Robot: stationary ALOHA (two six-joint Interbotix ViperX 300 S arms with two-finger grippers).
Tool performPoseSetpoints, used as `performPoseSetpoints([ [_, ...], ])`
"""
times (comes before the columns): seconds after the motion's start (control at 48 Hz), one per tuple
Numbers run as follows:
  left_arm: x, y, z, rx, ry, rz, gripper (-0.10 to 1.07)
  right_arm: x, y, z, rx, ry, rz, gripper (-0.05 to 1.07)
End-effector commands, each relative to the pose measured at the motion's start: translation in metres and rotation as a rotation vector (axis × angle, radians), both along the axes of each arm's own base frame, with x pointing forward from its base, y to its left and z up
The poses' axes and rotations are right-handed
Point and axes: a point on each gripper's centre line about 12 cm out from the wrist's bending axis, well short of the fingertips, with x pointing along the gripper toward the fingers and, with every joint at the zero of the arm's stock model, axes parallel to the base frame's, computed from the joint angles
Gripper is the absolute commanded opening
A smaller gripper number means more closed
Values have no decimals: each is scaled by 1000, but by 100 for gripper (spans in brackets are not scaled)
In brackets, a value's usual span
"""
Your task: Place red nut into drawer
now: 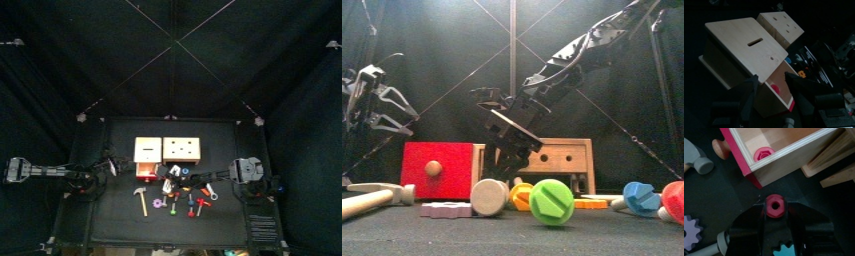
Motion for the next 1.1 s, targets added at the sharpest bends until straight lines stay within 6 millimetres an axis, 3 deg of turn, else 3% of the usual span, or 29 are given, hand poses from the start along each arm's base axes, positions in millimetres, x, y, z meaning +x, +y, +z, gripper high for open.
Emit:
performPoseSetpoints([
  [0.0,3,1,6,8,-16,2,85,4,4,40,3,-90,6,61],
  [0.333,4,0,5,-2,-4,-10,85,4,21,90,-9,-200,55,61],
  [0.562,5,-1,5,2,-3,-13,84,23,18,121,-70,-287,87,61],
  [0.875,5,-1,7,3,-6,-15,84,68,-7,107,-114,-299,55,62],
  [1.083,5,0,7,5,-4,-14,84,80,-26,103,-119,-306,19,62],
])
